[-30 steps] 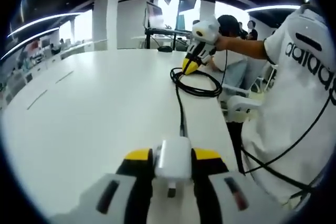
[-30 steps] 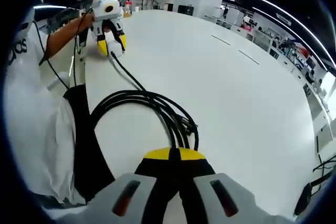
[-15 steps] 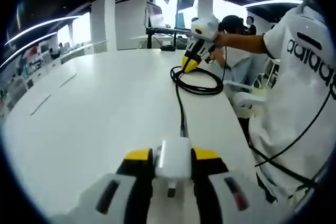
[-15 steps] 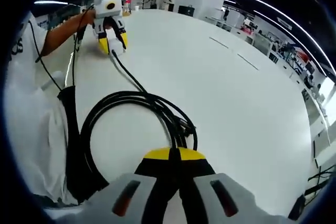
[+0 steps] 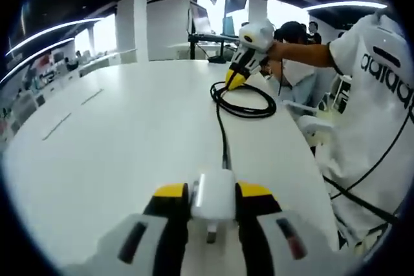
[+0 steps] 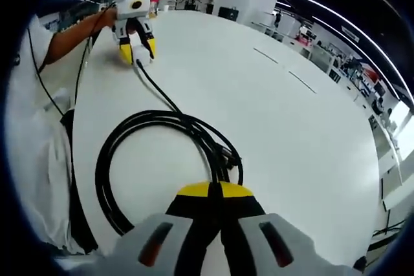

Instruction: Plug the desk Type‑C cable into the charger adapter.

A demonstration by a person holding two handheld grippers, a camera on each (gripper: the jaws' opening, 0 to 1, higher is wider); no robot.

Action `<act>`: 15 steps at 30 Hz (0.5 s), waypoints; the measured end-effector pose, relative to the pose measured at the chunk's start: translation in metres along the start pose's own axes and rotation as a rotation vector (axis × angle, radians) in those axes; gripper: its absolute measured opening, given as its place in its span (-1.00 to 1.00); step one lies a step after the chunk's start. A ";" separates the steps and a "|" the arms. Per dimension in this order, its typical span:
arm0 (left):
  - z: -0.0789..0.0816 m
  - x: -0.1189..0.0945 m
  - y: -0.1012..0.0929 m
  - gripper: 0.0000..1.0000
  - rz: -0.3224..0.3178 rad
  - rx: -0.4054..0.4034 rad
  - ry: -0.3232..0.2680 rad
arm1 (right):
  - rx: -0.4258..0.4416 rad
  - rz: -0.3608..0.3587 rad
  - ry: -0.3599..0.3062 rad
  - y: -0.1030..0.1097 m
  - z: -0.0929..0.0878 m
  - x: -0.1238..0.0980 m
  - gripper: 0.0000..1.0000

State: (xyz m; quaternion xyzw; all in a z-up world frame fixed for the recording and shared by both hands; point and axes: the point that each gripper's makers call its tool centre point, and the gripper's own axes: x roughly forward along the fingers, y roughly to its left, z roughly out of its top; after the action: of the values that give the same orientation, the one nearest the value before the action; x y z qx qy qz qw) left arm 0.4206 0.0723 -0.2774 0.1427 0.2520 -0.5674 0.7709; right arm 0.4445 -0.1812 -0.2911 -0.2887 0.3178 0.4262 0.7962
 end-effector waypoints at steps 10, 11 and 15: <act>0.008 0.007 0.020 -0.46 0.009 0.000 -0.022 | -0.009 -0.017 0.008 -0.017 0.013 0.016 -0.97; 0.009 0.007 0.023 -0.46 0.008 0.000 -0.021 | -0.010 -0.021 0.009 -0.019 0.014 0.018 -0.97; 0.010 0.008 0.034 -0.46 0.005 0.006 -0.012 | -0.014 -0.033 0.013 -0.026 0.018 0.023 -0.97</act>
State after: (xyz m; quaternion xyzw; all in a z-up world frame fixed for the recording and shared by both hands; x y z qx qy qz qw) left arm 0.4571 0.0714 -0.2754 0.1421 0.2453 -0.5669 0.7735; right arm 0.4812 -0.1692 -0.2923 -0.3024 0.3153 0.4135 0.7989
